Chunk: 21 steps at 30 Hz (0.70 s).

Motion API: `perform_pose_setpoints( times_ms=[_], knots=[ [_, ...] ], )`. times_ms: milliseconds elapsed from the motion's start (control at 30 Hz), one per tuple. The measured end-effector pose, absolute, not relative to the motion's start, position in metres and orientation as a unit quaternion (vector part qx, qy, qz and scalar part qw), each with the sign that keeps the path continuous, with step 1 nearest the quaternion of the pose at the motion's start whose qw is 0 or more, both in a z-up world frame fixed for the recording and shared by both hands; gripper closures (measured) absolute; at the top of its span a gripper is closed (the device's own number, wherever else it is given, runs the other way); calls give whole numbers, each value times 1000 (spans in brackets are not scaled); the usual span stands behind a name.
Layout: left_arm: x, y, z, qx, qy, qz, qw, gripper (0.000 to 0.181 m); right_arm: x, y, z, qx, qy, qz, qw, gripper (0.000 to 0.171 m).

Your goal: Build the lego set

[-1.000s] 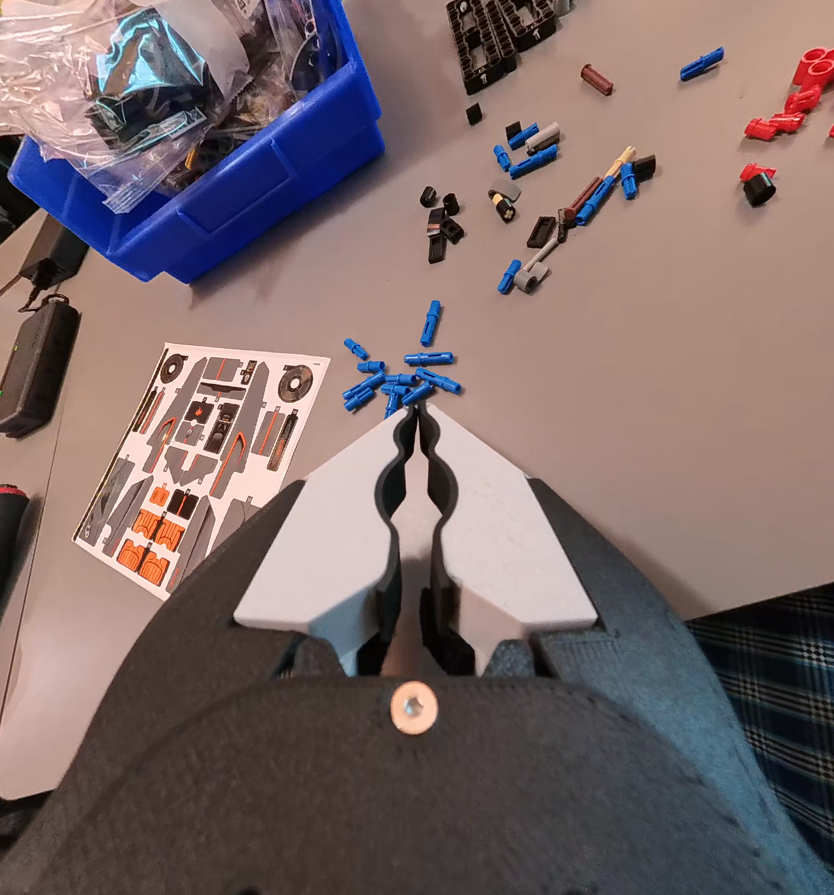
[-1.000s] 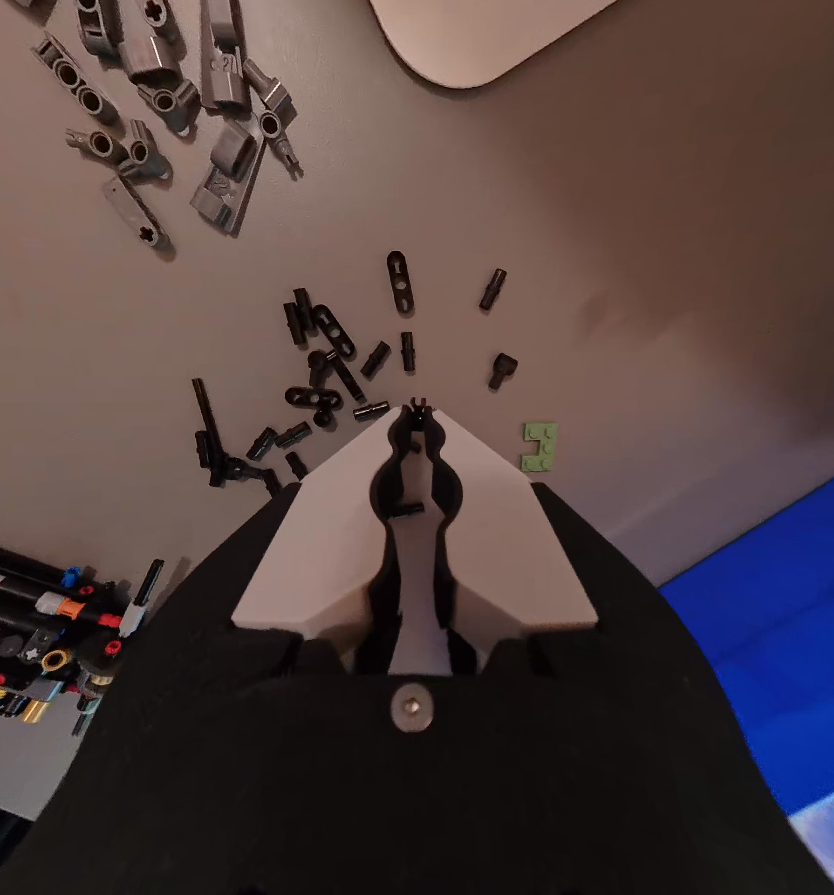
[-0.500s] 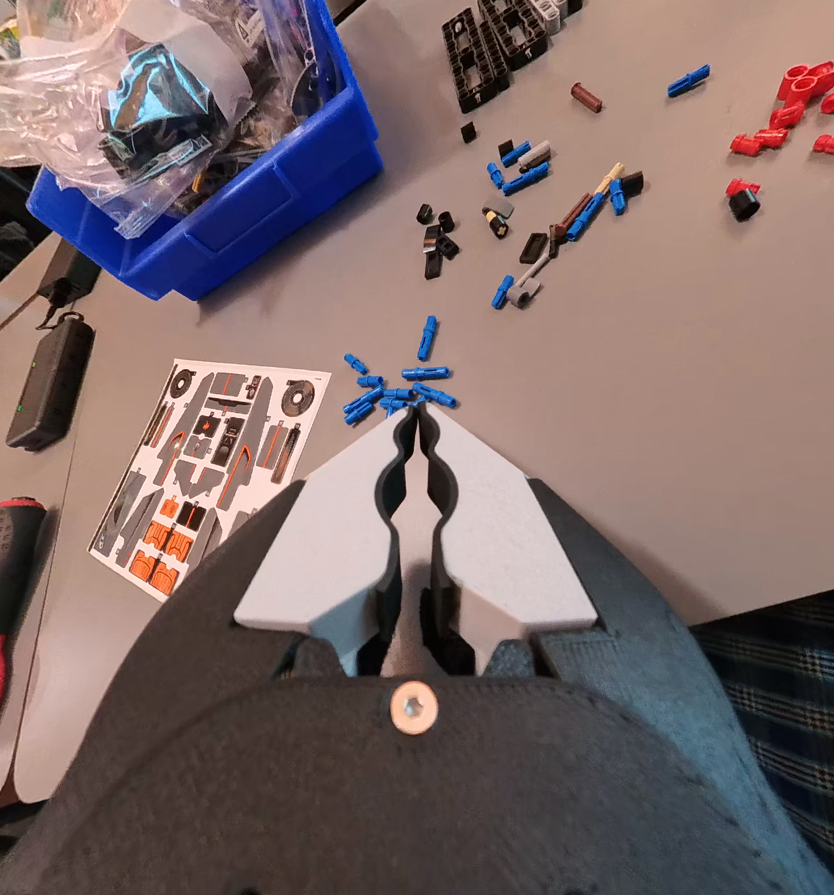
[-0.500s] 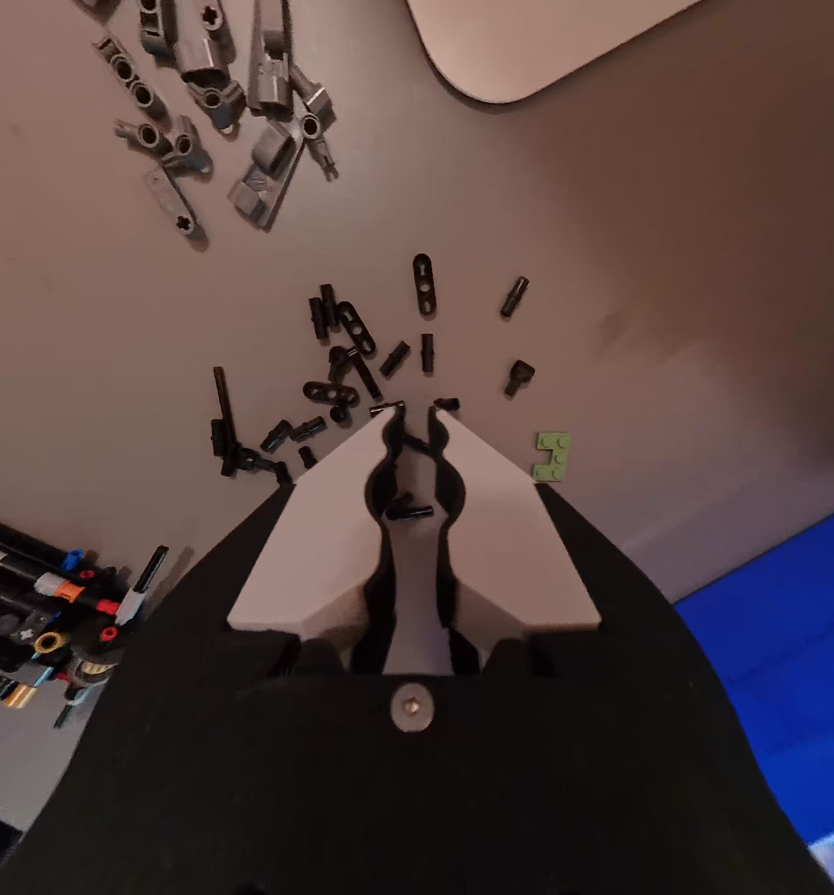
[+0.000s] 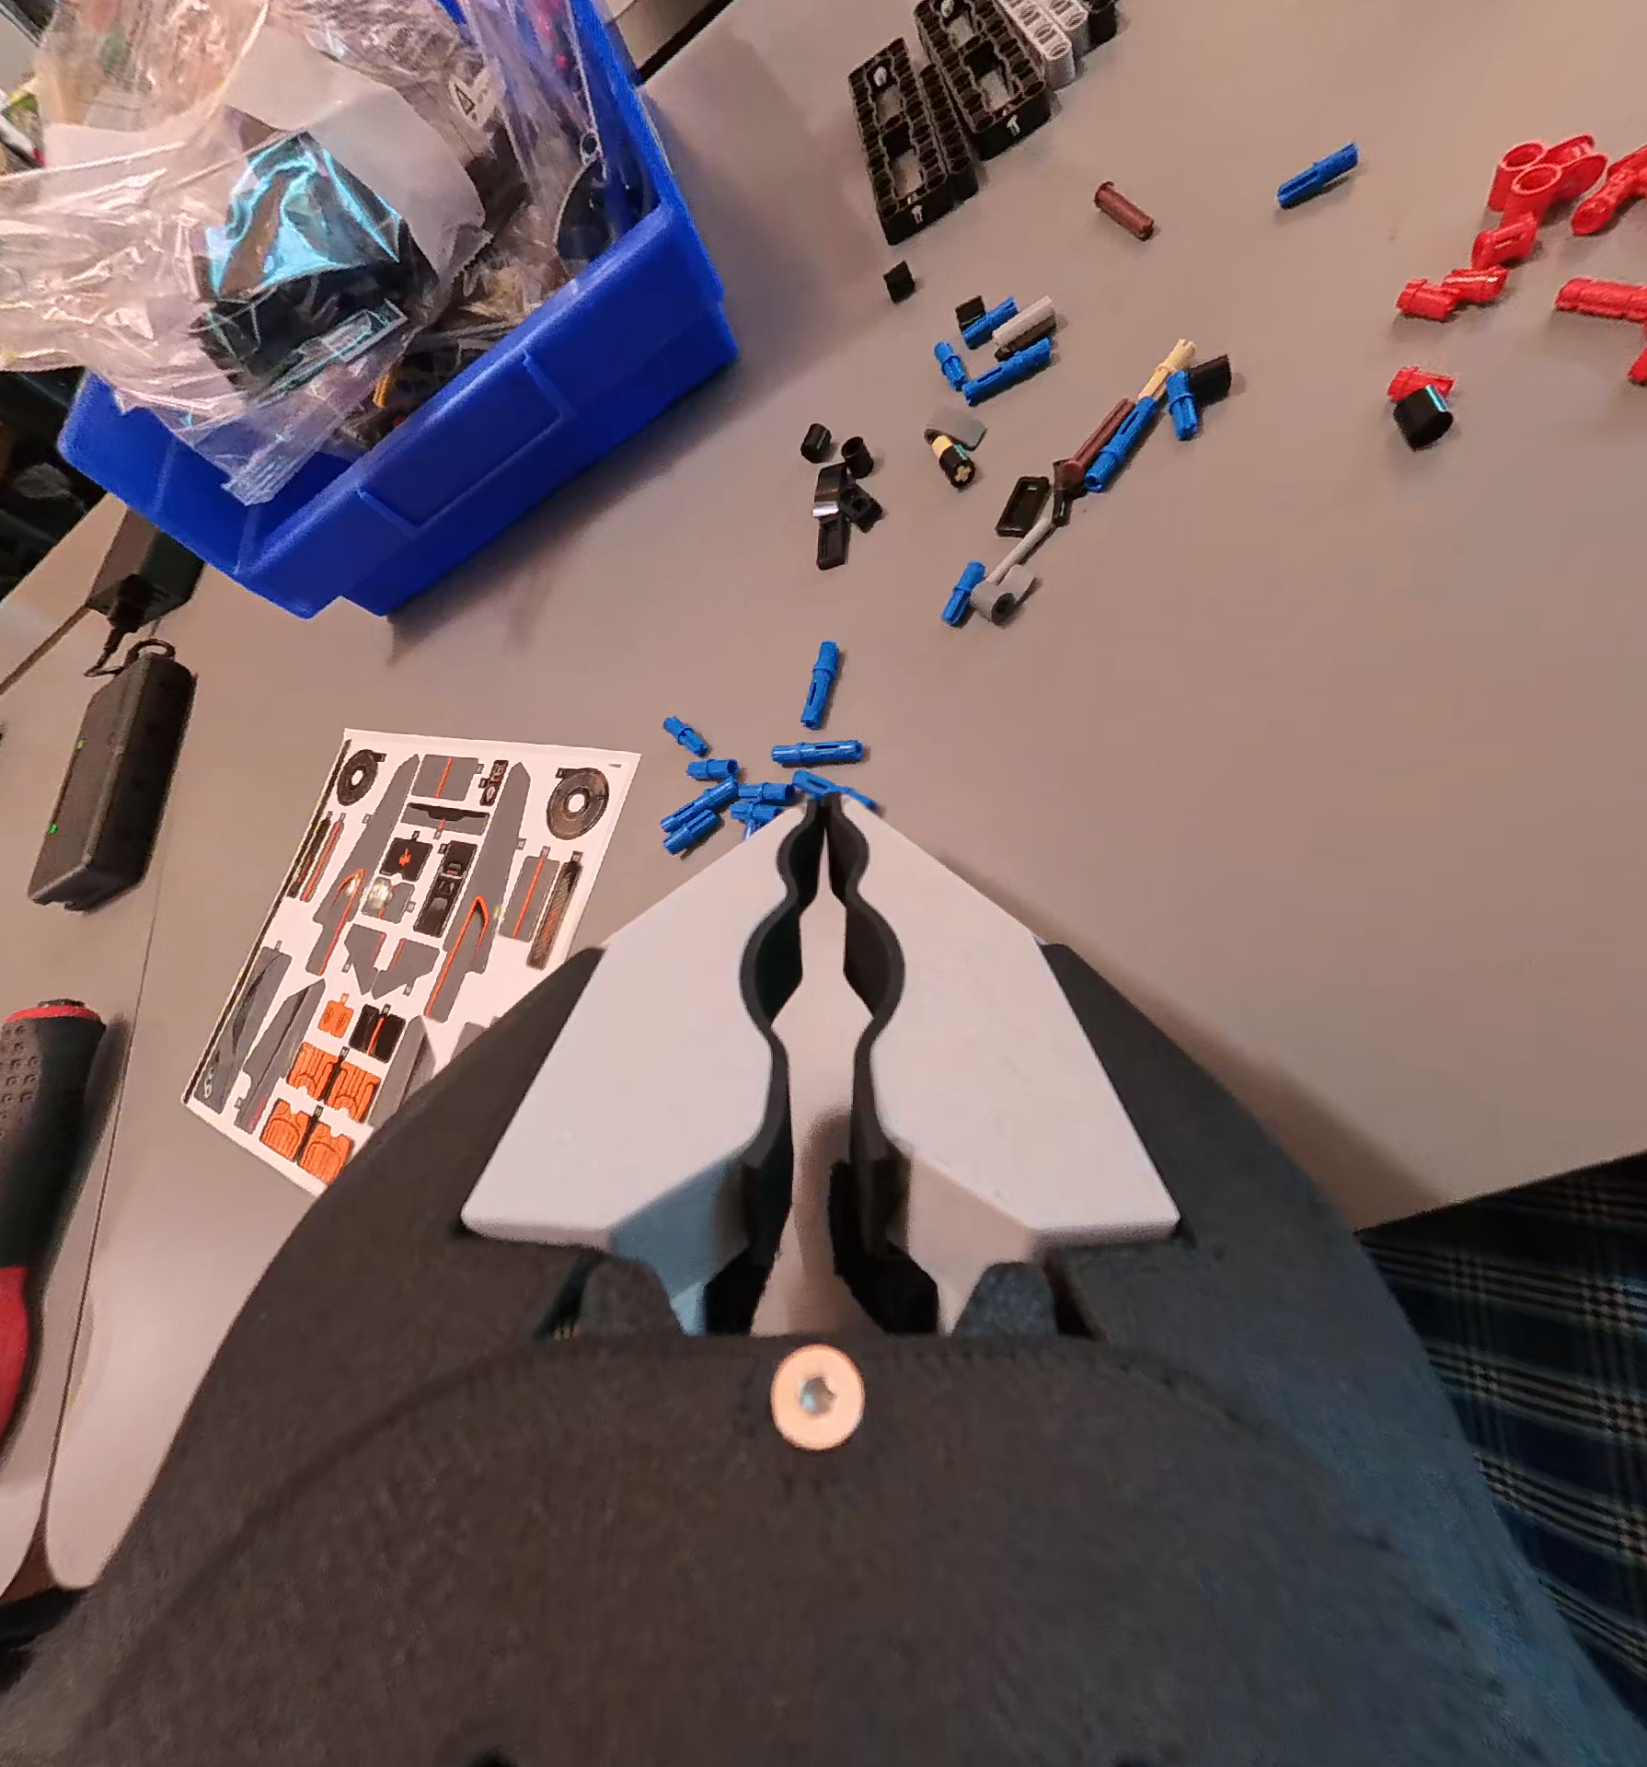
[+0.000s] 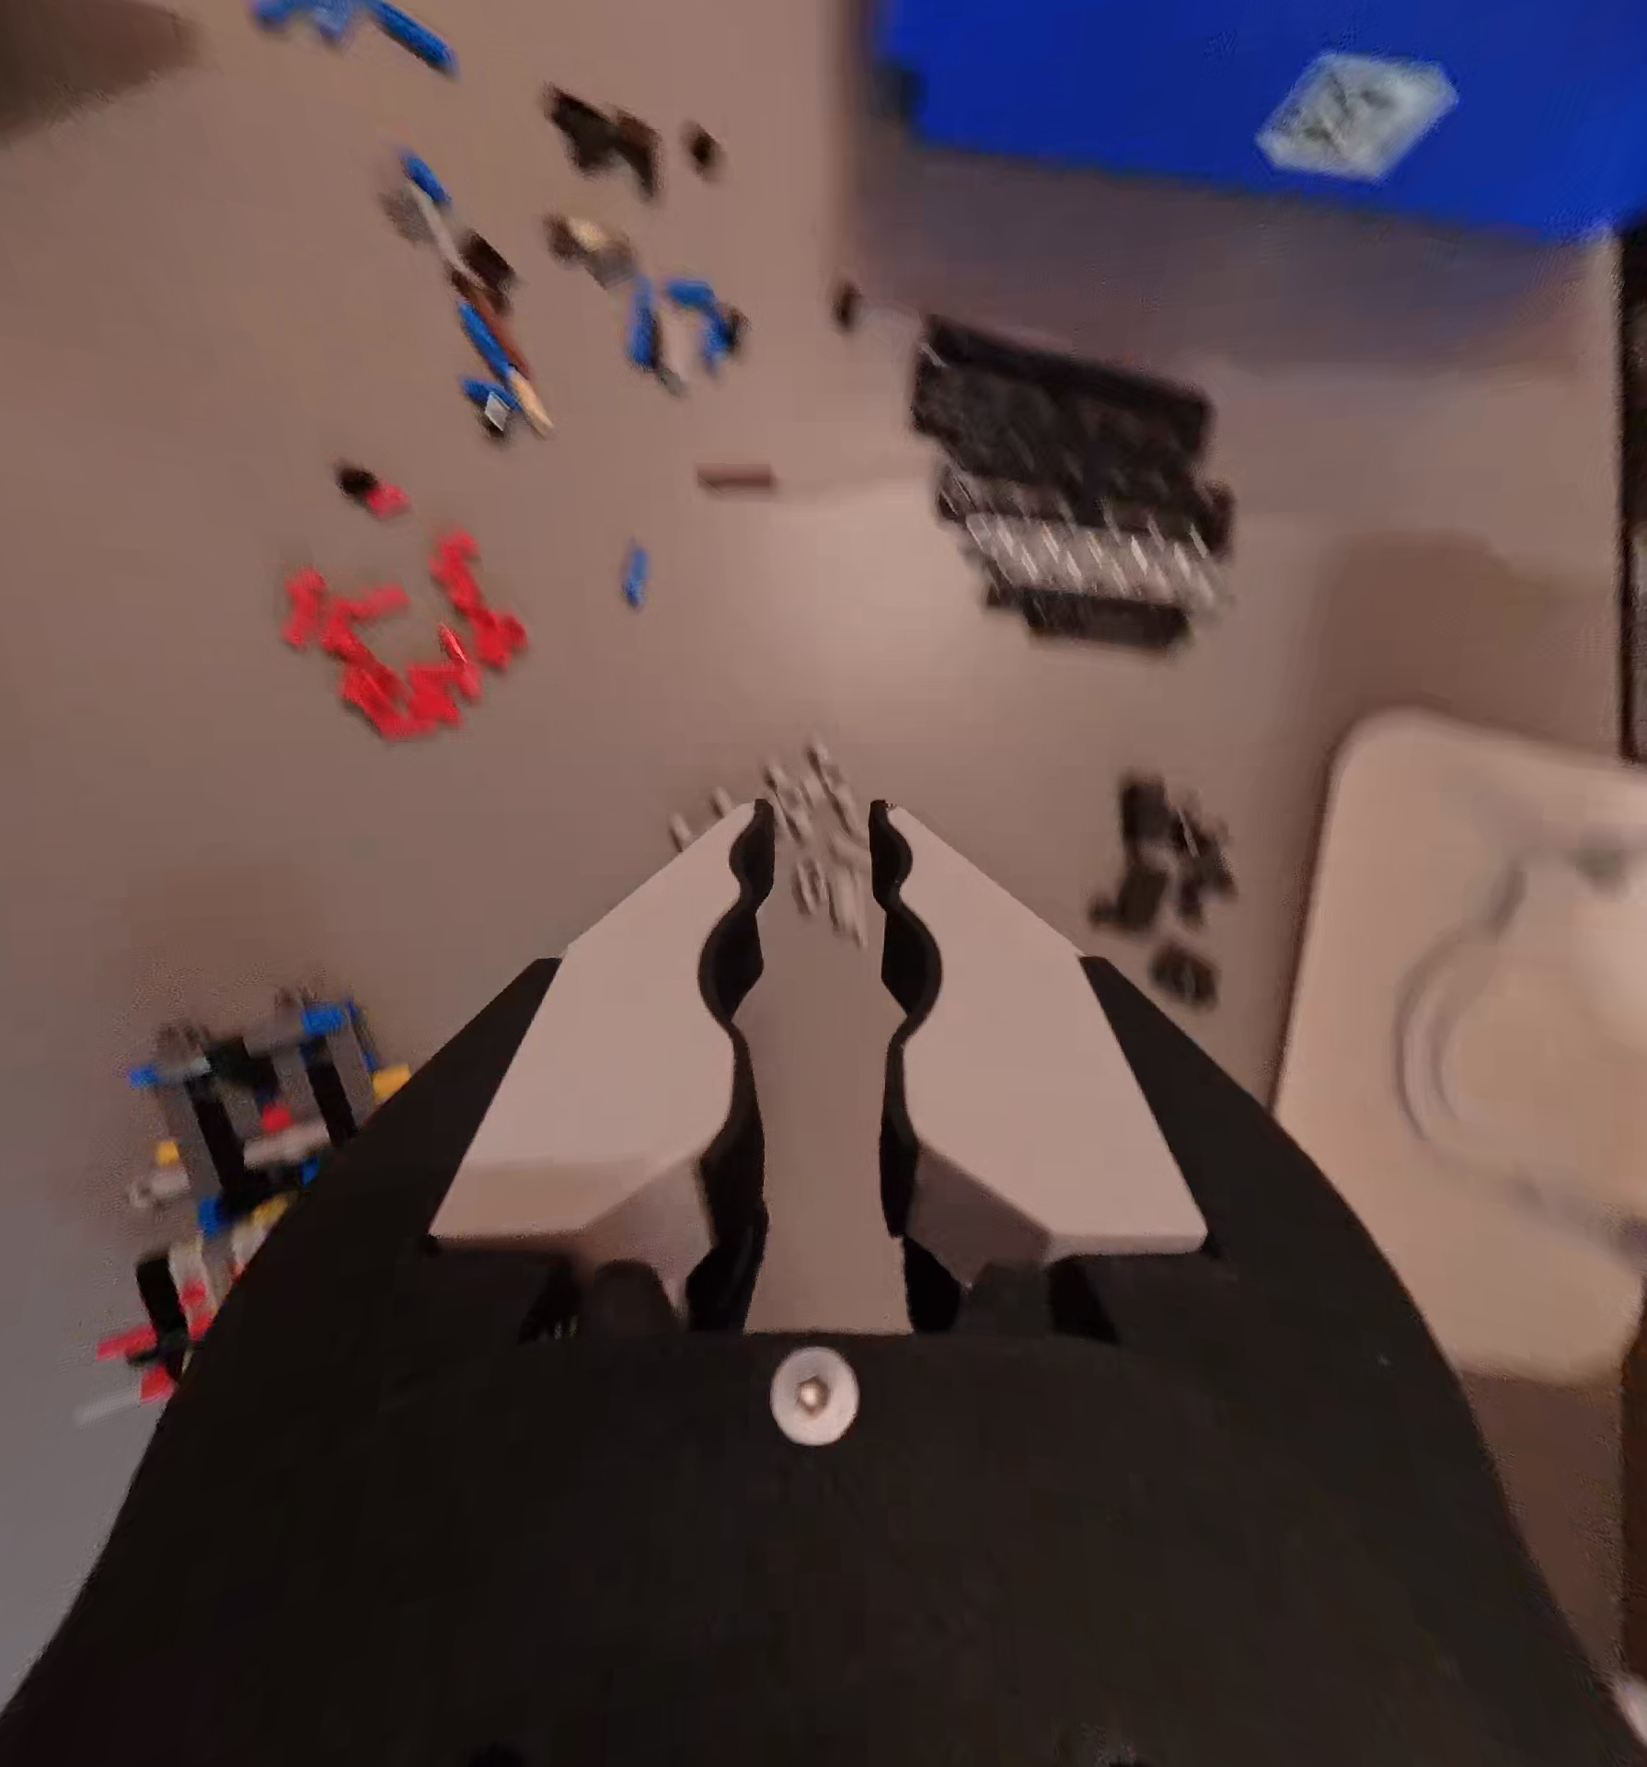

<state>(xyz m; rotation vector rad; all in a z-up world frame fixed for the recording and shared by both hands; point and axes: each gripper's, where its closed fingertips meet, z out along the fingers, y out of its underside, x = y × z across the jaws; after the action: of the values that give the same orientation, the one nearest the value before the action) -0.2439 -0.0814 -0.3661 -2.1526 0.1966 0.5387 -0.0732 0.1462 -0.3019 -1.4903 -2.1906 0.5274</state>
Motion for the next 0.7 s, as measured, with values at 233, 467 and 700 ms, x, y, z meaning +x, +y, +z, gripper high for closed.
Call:
perform_pose_setpoints(
  times_ms=[233,467,700],
  knots=[
    [-249,-85,-367,-867,75,216,443,181,-162,64,-345,-419,-872,198,160,153],
    [-251,-86,-368,-867,70,209,446,181,-192,49,-379,-389,-892,191,130,163],
    [-252,-86,-370,-869,67,203,447,181,-198,57,-386,-398,-887,189,135,164]
  ],
)
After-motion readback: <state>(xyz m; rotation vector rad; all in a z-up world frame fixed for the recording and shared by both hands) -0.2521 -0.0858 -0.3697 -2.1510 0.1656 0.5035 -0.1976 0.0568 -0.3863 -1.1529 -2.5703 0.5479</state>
